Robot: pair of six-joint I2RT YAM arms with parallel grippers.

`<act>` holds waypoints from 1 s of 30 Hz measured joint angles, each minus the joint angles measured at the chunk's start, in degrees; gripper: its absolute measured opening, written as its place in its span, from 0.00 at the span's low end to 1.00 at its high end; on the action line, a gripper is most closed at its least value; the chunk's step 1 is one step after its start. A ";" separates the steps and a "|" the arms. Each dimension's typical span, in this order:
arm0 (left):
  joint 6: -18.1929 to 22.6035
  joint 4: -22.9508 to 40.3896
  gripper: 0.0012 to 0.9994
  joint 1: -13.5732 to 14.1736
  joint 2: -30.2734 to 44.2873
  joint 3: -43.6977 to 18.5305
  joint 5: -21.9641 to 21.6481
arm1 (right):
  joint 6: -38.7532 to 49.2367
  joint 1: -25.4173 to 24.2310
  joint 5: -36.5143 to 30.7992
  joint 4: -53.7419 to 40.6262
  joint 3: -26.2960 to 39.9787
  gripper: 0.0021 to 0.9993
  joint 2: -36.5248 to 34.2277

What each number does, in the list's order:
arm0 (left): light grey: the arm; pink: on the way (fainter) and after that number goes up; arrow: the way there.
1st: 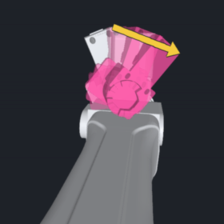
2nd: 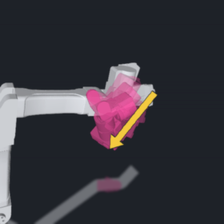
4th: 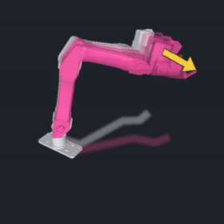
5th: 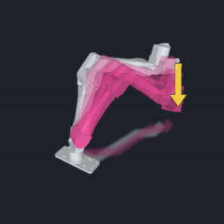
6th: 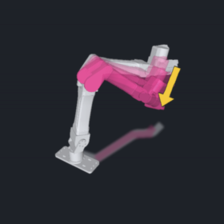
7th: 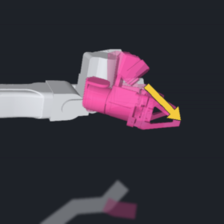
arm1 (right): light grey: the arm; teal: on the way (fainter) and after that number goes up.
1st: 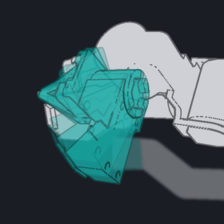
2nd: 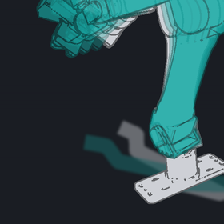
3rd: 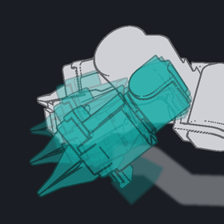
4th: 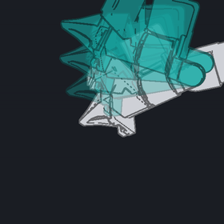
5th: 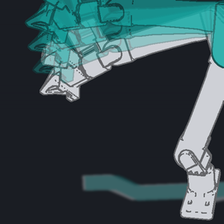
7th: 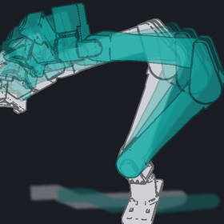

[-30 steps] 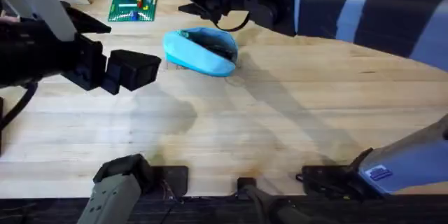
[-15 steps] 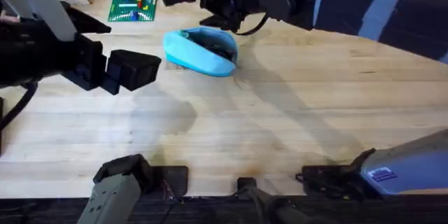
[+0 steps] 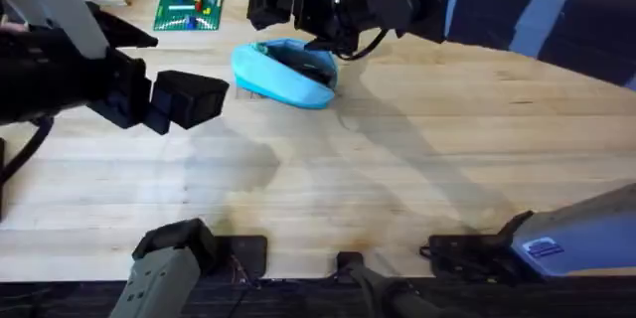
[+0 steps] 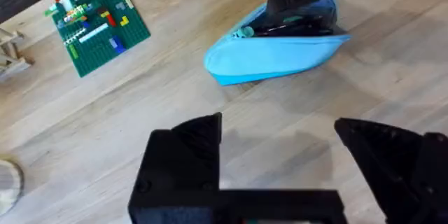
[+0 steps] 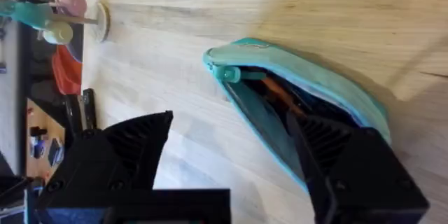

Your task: Unzip the bag, pick up the pens from the table one at a time and place them inside, then zip the bag closed.

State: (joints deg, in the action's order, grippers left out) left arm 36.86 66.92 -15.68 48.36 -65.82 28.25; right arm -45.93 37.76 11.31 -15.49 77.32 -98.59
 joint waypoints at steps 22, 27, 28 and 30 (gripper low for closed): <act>-0.01 0.00 1.00 0.00 0.01 0.00 0.00 | 0.16 2.34 -3.62 0.42 0.00 1.00 0.00; -0.01 0.00 1.00 0.00 0.01 0.00 0.00 | 0.18 3.78 -5.48 2.77 0.00 1.00 -0.01; -0.02 0.00 1.00 0.00 0.00 0.00 0.00 | 0.18 3.91 -5.64 3.30 0.00 1.00 -0.02; -0.02 0.00 1.00 0.00 0.01 0.00 0.00 | 0.18 4.02 -5.98 4.35 0.00 1.00 0.00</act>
State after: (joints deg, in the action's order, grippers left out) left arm 36.84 66.92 -15.68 48.37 -65.82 28.25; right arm -45.76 41.78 5.33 -11.13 77.32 -98.59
